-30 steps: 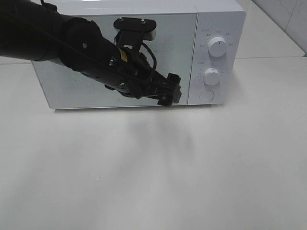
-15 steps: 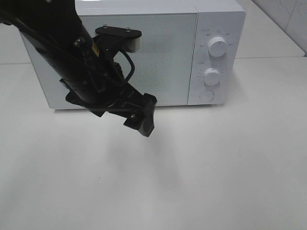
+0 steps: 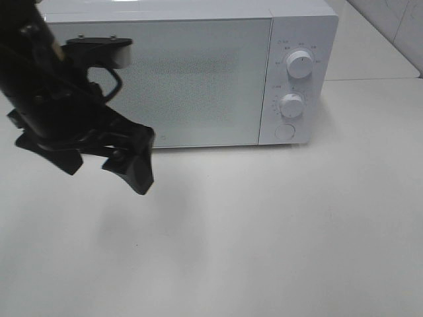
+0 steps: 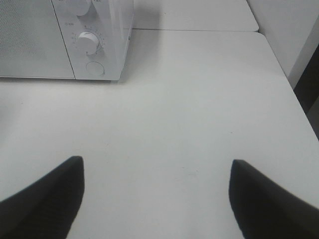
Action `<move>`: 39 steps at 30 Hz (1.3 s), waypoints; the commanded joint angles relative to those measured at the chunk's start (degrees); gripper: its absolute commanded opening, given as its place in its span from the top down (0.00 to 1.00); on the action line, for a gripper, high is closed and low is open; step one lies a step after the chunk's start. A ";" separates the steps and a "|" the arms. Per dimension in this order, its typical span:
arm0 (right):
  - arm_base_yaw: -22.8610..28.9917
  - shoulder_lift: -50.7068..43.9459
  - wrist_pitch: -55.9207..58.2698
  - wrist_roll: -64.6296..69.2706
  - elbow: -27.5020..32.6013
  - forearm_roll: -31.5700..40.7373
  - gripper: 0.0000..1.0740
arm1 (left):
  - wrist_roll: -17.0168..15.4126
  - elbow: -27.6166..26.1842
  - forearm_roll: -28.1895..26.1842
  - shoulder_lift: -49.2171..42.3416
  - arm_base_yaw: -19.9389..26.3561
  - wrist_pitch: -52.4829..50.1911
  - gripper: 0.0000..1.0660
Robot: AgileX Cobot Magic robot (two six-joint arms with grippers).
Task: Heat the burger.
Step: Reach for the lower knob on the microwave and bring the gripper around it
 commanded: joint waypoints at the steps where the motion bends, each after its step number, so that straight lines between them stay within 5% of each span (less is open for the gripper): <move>1: -0.34 -1.66 -0.46 -0.40 0.06 -0.06 0.29 | -0.06 5.50 -1.66 -5.90 6.65 0.74 0.05; 14: -0.34 -1.66 -0.46 -0.40 0.06 -0.06 0.29 | 0.06 16.50 0.52 -25.67 23.78 4.98 0.05; 33: -0.34 -1.66 -0.46 -0.40 0.06 -0.06 0.29 | -0.29 35.47 4.53 -56.15 24.92 6.47 0.05; 39: -0.34 -1.66 -0.46 -0.40 0.06 -0.06 0.29 | 0.23 37.01 6.30 -64.74 24.92 4.64 0.05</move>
